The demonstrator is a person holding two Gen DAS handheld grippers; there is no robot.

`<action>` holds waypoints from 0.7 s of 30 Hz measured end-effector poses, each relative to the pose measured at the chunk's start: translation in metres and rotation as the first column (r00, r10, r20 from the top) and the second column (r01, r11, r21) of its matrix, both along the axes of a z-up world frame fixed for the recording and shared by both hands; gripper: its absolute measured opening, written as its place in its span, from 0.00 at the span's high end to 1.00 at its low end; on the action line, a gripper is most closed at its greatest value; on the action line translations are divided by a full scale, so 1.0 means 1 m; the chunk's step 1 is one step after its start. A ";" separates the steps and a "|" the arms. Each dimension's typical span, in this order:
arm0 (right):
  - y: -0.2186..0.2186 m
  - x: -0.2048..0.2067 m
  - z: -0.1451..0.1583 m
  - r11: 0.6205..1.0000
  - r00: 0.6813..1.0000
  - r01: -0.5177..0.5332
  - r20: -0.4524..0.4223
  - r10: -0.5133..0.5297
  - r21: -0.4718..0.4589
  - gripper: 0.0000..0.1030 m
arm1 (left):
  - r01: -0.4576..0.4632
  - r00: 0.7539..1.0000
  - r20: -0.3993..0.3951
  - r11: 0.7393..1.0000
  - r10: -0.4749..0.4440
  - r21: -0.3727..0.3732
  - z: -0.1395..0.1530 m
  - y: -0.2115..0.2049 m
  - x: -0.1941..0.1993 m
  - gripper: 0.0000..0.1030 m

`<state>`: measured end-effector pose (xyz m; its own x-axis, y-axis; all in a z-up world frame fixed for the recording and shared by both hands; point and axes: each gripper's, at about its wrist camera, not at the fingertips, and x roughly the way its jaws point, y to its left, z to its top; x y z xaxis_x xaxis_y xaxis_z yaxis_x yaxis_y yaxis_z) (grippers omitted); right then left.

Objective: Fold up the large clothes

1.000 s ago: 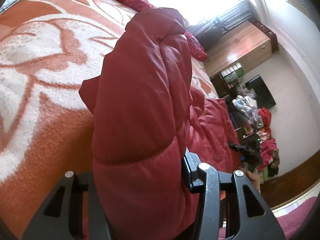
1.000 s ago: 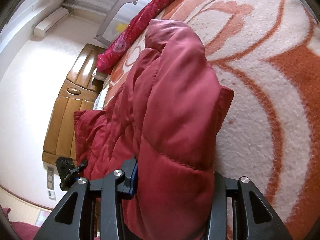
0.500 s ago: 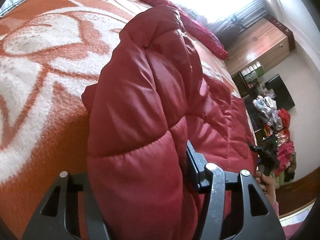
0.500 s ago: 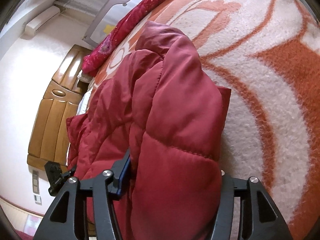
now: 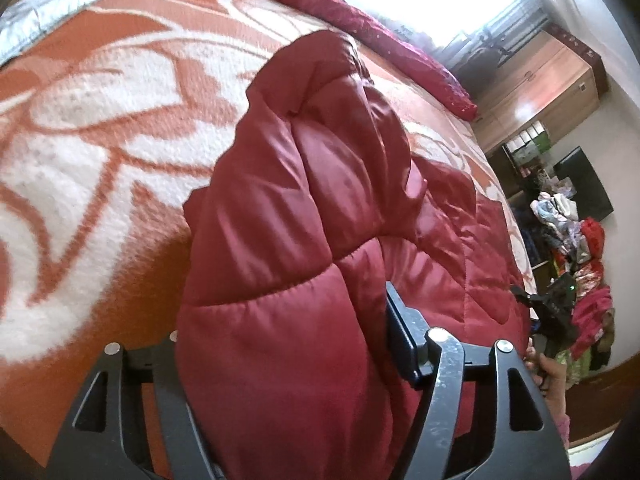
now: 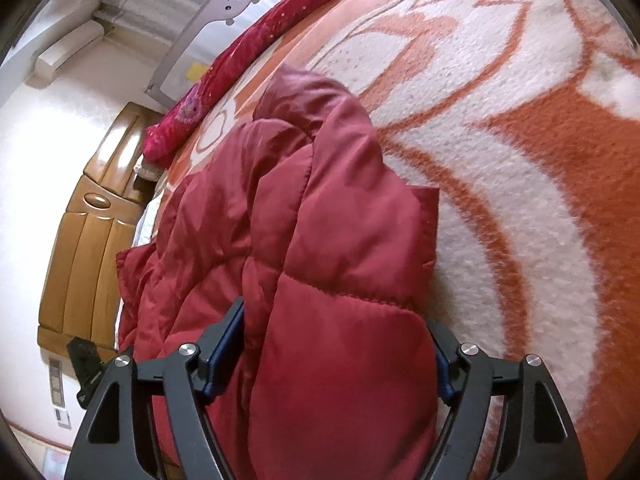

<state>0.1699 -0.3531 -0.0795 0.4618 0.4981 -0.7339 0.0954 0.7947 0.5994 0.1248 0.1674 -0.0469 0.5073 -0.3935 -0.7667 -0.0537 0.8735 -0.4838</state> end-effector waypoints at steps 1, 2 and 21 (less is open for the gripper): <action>-0.001 -0.002 0.002 1.000 1.000 0.004 0.003 -0.004 -0.004 0.24 | -0.003 1.000 0.004 1.000 0.003 0.004 0.003 0.001 -0.002 0.34; -0.001 -0.003 0.004 1.000 1.000 0.009 0.005 -0.009 -0.008 0.23 | -0.006 1.000 0.006 1.000 0.006 0.008 0.005 0.002 -0.002 0.34; -0.003 -0.029 0.074 0.996 0.977 0.050 0.213 -0.032 -0.078 0.23 | -0.121 0.987 0.123 0.978 0.101 0.172 0.046 0.015 -0.025 0.20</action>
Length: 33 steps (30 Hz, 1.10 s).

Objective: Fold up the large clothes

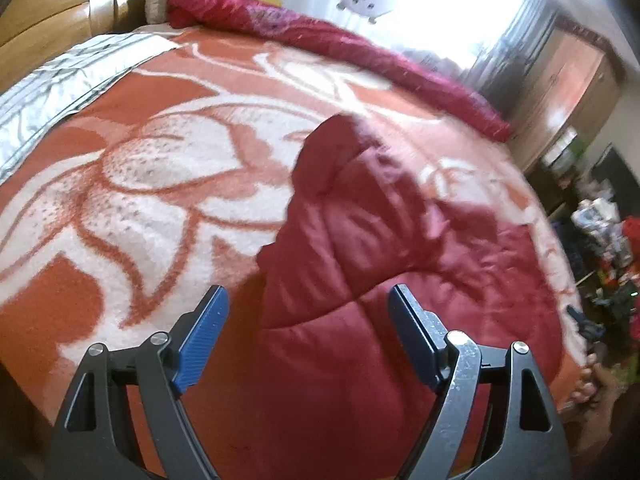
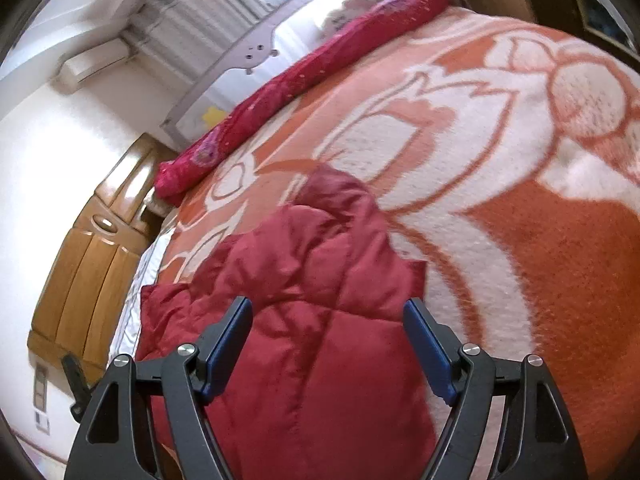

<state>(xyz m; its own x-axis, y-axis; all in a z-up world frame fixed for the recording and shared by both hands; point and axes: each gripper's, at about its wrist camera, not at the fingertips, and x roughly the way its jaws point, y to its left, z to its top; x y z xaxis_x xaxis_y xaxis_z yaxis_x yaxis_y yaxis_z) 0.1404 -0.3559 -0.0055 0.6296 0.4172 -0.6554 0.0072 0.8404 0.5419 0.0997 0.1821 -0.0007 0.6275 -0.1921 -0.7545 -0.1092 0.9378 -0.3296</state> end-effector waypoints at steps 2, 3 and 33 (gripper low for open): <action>0.015 0.000 0.006 0.999 0.999 -0.036 0.016 0.036 -0.025 0.23 | 0.031 0.999 0.028 0.999 -0.031 -0.013 0.009 -0.008 -0.004 0.20; 0.026 0.000 0.009 0.997 0.998 -0.060 0.024 0.061 -0.042 0.23 | 0.053 0.998 0.041 0.999 -0.053 -0.010 0.013 -0.015 -0.006 0.20; 0.150 0.037 -0.035 0.886 0.946 -0.325 -0.125 0.301 -0.330 0.23 | 0.334 0.936 -0.120 0.943 -0.331 -0.001 -0.026 -0.132 0.042 0.20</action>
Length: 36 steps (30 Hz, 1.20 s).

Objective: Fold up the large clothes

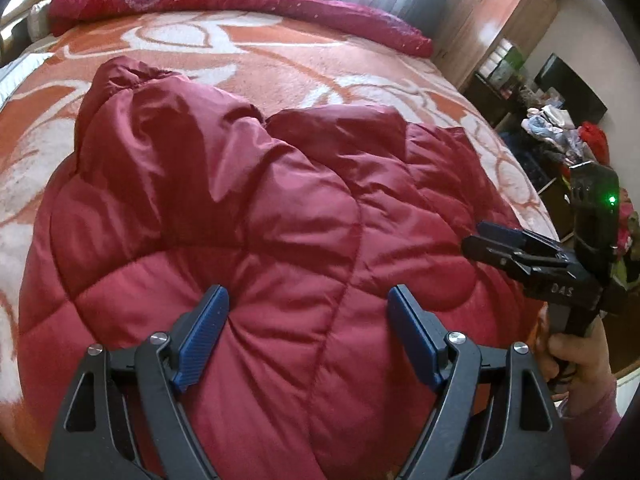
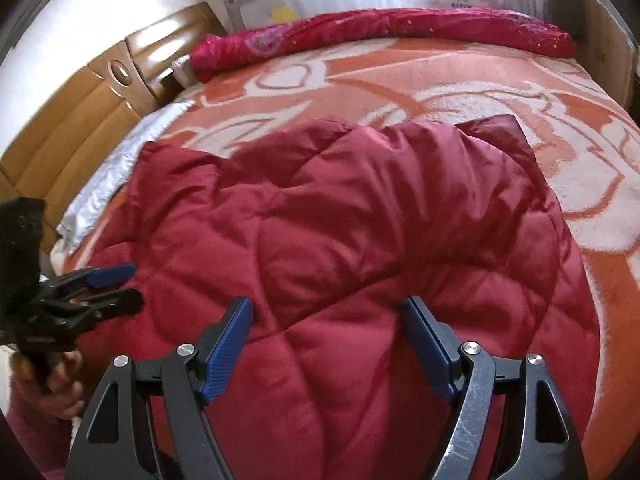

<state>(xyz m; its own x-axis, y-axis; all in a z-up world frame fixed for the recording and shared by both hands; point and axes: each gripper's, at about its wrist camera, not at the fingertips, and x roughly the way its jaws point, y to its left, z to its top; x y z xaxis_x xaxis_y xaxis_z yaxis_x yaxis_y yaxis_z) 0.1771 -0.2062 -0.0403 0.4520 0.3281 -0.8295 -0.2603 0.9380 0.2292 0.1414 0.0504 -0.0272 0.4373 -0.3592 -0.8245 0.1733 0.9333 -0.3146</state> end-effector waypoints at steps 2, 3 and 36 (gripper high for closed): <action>-0.003 0.015 -0.002 1.000 1.000 0.018 -0.016 -0.019 -0.018 0.24 | -0.019 0.999 -0.028 1.000 0.018 -0.010 -0.001 0.004 0.012 0.20; -0.004 0.021 -0.003 0.999 0.999 0.026 -0.020 -0.027 -0.026 0.24 | -0.033 0.999 -0.040 0.999 0.032 -0.017 -0.002 0.007 0.019 0.20; -0.079 0.089 -0.052 0.933 0.934 0.353 -0.082 -0.347 0.074 0.26 | -0.312 0.942 -0.141 0.949 0.303 -0.044 -0.043 0.072 0.131 0.20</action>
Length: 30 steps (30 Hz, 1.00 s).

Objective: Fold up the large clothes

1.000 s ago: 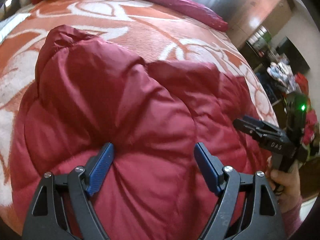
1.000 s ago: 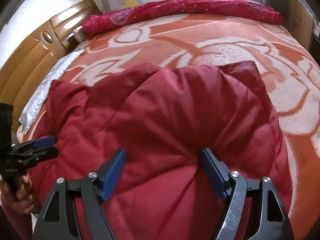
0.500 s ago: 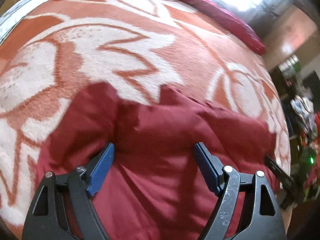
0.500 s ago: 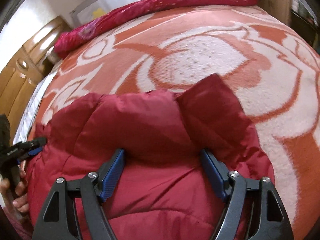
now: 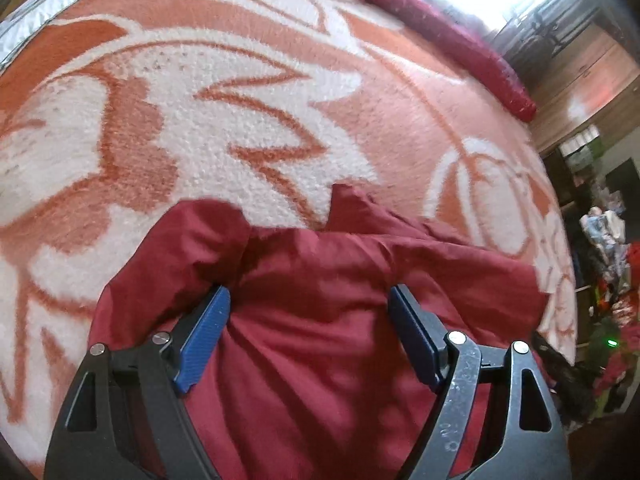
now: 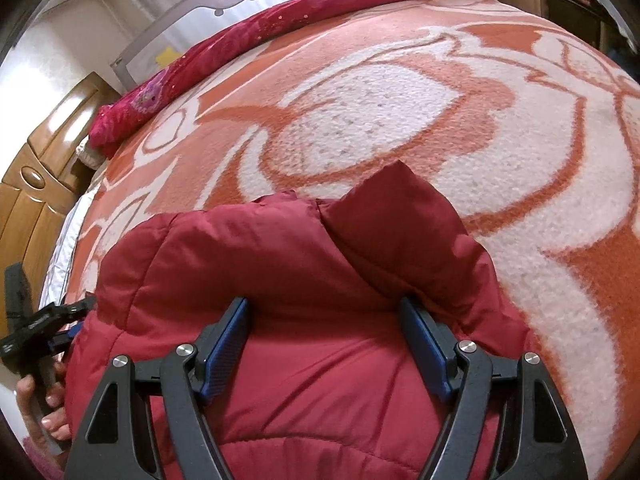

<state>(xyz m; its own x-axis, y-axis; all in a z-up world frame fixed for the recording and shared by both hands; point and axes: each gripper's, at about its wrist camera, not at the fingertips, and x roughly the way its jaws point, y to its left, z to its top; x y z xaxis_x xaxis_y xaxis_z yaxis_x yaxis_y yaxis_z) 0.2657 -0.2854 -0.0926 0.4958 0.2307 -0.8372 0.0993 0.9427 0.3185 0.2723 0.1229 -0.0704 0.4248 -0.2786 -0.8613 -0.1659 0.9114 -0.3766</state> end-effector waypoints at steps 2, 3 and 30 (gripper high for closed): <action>-0.001 0.000 -0.001 1.000 1.000 0.005 -0.001 -0.005 0.004 0.26 | 0.025 0.998 0.051 1.000 -0.025 -0.016 0.020 -0.001 -0.020 0.20; -0.002 0.000 -0.001 1.000 1.000 0.010 -0.003 -0.010 0.007 0.26 | 0.044 0.996 0.076 0.999 -0.043 -0.018 0.029 -0.004 -0.032 0.20; 0.066 -0.177 0.078 0.945 0.931 -0.247 0.217 0.292 -0.215 0.24 | 0.261 0.936 0.223 0.962 -0.273 0.084 0.063 -0.069 -0.204 0.20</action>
<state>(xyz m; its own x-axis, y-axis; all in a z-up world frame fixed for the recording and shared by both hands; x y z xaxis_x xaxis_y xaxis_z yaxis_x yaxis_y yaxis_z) 0.0892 -0.2197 -0.0150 0.6294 0.2405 -0.7389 -0.2253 0.9665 0.1227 0.0687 0.0535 -0.0070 0.5291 -0.3662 -0.7655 0.1716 0.9296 -0.3261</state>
